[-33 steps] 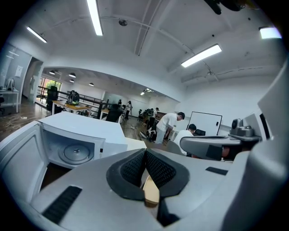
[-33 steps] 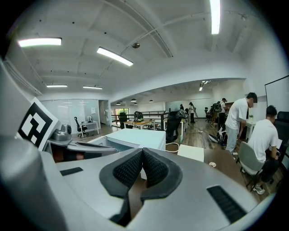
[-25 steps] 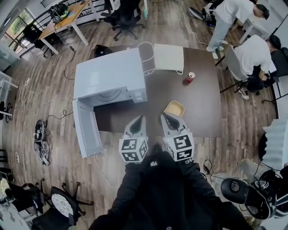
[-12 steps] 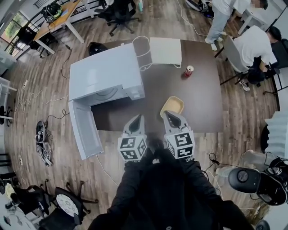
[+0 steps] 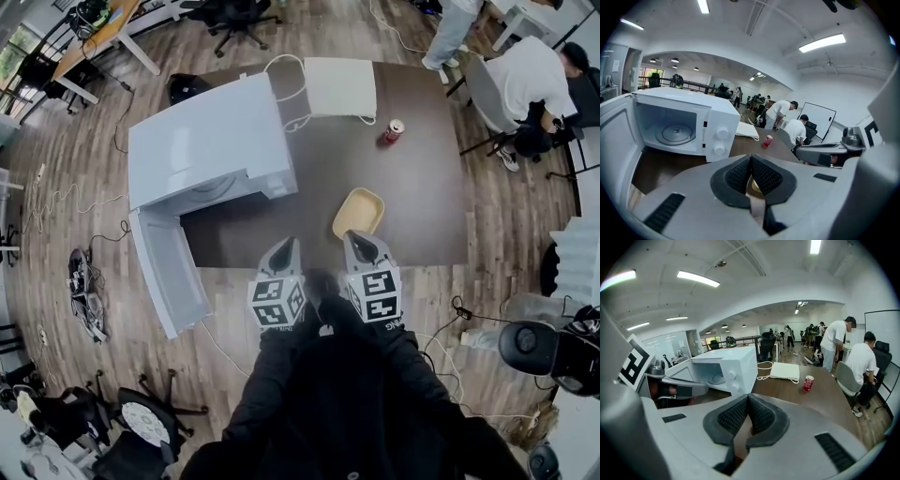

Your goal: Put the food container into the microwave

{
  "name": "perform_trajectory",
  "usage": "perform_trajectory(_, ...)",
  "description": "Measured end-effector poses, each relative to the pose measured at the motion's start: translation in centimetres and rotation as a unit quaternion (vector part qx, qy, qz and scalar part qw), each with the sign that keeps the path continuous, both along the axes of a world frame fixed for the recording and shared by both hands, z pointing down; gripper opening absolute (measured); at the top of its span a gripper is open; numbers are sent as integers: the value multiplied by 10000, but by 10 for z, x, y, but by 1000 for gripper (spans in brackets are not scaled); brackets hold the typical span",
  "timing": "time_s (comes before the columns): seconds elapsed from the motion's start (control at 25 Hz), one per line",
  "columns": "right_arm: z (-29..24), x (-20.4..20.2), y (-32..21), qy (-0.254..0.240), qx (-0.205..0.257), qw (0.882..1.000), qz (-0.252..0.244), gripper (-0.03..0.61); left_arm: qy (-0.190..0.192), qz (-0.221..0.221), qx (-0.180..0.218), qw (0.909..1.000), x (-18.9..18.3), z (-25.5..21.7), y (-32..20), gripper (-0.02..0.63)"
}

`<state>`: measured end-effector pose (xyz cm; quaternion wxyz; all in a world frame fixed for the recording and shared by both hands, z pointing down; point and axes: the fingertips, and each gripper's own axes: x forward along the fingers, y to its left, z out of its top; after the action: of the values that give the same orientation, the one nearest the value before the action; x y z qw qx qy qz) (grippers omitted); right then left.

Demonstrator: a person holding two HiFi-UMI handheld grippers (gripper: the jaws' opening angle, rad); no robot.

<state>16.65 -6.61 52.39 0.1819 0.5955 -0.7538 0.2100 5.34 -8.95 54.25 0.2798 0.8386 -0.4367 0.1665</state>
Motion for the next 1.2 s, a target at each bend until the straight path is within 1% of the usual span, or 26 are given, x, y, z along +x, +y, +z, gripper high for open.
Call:
perform_trajectory(0.32, 58, -7, 1, 165, -735, 9970, -187, 25, -205, 266, -503, 9982, 5, 48, 1, 34)
perform_trajectory(0.68, 123, -16, -7, 267, -1528, 9869, -434, 25, -478, 535, -979, 9926, 7, 101, -3, 34)
perform_trajectory(0.88, 153, -13, -16, 319, -1754, 9831, -417, 26, -523, 548, -1122, 9908, 5, 121, -10, 34)
perform_trajectory(1.04, 172, -7, -23, 411, -1817, 9817, -392, 33, -563, 578, -1205, 9894, 5, 132, -12, 34)
perform_trajectory(1.2, 184, -9, -29, 366, -1883, 9806, -408, 49, -582, 650, -1265, 9881, 7, 142, -14, 34)
